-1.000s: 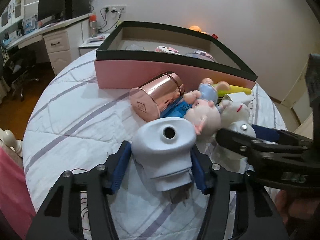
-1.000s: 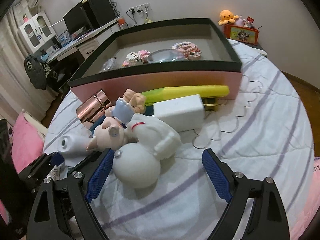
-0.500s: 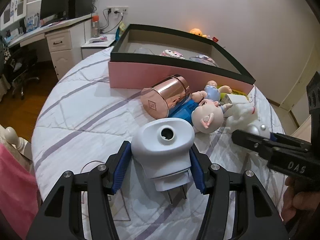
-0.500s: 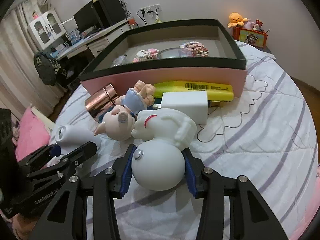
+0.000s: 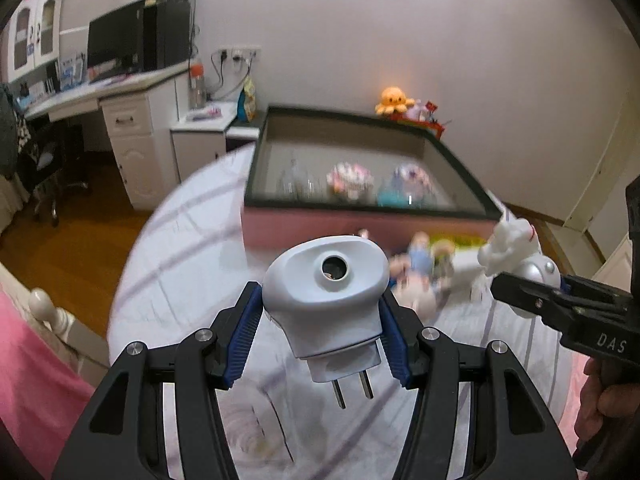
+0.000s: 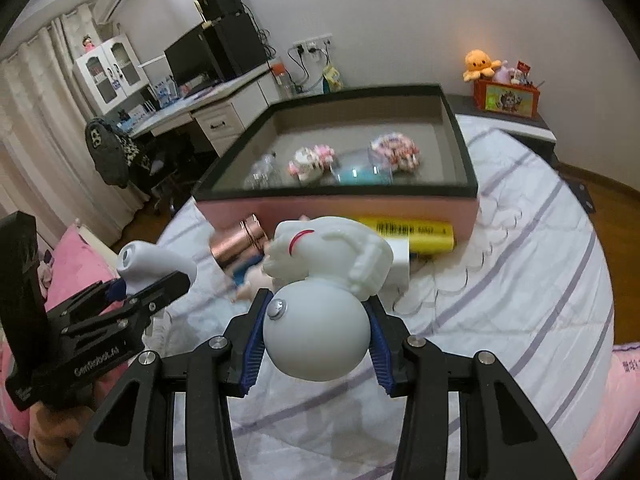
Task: Organize rigid objects
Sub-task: 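Carry both items into the dark box and open both tools to release them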
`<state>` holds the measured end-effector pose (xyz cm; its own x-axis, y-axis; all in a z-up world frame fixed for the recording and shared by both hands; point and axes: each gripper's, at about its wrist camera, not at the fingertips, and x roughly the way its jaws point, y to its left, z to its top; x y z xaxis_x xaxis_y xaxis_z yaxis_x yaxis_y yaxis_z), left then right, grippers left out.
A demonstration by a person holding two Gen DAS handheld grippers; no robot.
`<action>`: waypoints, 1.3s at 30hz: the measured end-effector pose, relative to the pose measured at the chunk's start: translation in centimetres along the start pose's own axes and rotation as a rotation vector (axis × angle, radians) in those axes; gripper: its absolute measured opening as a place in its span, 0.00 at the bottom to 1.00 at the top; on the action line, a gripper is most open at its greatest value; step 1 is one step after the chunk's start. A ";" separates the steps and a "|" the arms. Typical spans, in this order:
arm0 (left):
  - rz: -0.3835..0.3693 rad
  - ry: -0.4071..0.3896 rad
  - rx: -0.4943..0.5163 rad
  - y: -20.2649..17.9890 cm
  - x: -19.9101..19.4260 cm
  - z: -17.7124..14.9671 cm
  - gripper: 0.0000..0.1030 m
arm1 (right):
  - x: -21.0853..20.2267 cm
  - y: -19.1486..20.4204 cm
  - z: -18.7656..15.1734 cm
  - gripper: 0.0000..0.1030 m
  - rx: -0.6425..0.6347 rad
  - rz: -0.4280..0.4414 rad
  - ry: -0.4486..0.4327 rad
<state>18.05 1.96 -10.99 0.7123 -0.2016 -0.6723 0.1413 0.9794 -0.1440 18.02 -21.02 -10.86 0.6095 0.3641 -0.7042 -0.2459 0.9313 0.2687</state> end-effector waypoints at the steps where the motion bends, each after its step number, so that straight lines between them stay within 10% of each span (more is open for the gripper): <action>1: 0.003 -0.017 0.005 0.1 0.0 0.9 0.55 | -0.2 -0.1 0.7 0.44 -0.006 -0.001 -0.013; 22: 0.001 -0.092 0.058 -0.3 9.1 15.0 0.55 | 6.1 -3.5 13.7 0.44 -0.058 -0.076 -0.097; 37: 0.004 -0.004 0.074 -1.2 16.5 17.2 0.57 | 13.4 -6.7 16.4 0.45 -0.026 -0.115 0.009; 39: 0.019 0.000 0.072 -1.2 16.6 17.2 0.68 | 13.5 -6.9 16.5 0.45 -0.017 -0.119 0.013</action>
<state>41.50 -2.40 -9.53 0.7151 -0.1832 -0.6746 0.1774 0.9810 -0.0785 40.39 -22.36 -11.38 0.6252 0.2508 -0.7391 -0.1852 0.9676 0.1716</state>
